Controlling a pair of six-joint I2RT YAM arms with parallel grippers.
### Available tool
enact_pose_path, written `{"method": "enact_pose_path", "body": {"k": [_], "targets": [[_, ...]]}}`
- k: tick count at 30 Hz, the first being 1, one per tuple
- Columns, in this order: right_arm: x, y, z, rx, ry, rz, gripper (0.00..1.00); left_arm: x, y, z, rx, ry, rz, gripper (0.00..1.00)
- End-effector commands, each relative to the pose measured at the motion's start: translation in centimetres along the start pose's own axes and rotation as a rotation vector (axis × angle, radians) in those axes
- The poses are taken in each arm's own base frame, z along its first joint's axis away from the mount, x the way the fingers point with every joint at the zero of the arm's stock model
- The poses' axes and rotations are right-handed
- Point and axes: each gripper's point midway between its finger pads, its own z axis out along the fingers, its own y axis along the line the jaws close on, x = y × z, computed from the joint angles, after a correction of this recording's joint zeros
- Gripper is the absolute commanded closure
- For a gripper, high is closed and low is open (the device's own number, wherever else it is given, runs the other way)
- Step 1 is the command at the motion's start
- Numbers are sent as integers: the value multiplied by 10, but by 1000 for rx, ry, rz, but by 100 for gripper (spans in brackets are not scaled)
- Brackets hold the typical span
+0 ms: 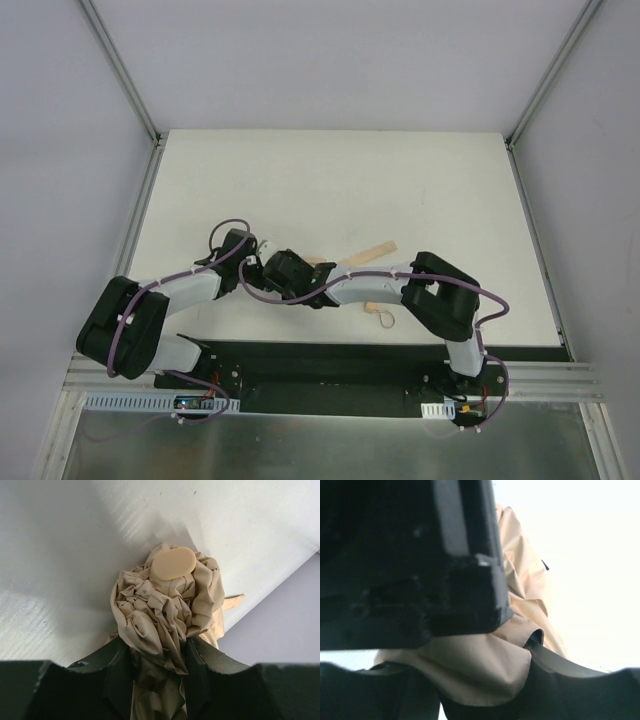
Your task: Put away the umbrella
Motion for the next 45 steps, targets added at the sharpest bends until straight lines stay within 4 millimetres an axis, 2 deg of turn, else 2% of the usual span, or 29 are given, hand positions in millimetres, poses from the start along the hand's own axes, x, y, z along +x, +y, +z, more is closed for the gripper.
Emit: {"method": "enact_pose_path", "body": {"k": [1,2,4,8,10,11,13,16,17,18,20,27,29,32,34,38,41,42,45], "targets": [[140,-26,28,127,419,-105,53,2,47,-6,-182,-23,4,100],[146,-23,30,108,439,-89,63,2,47,-5,-185,-21,0,100],[156,-11,33,26,442,-72,76,3,46,-7,-181,-18,1,100],[156,20,30,-181,395,-16,99,-3,44,-10,-162,-41,-4,100],[151,32,29,-276,364,31,100,-5,40,-12,-141,-39,1,100],[147,34,29,-314,348,67,100,-7,36,-15,-126,-40,8,94],[139,47,26,-438,330,145,100,-12,27,-20,-88,-55,27,63],[119,60,21,-607,283,265,100,-18,19,-29,-34,-90,41,28],[115,62,18,-650,288,306,100,-18,18,-31,-26,-90,43,10],[101,65,18,-712,244,343,100,-19,17,-32,-16,-90,44,1],[87,66,15,-793,215,414,100,-20,19,-32,-18,-94,44,1],[44,68,-1,-1062,174,634,100,-24,32,-20,-75,-95,39,1],[38,70,-5,-1127,184,667,100,-25,36,-15,-98,-92,39,2],[38,68,-6,-1183,215,724,100,-29,44,-8,-132,-105,67,10],[38,68,-7,-1223,231,749,100,-32,50,-5,-145,-117,75,19],[34,65,-9,-1251,238,765,100,-30,59,1,-164,-100,90,56],[28,59,-11,-1237,237,775,100,-27,64,3,-170,-98,111,89],[25,57,-11,-1220,238,779,95,-27,64,2,-170,-99,111,94],[22,41,-10,-1078,254,749,70,-25,63,1,-169,-93,124,100]]}}
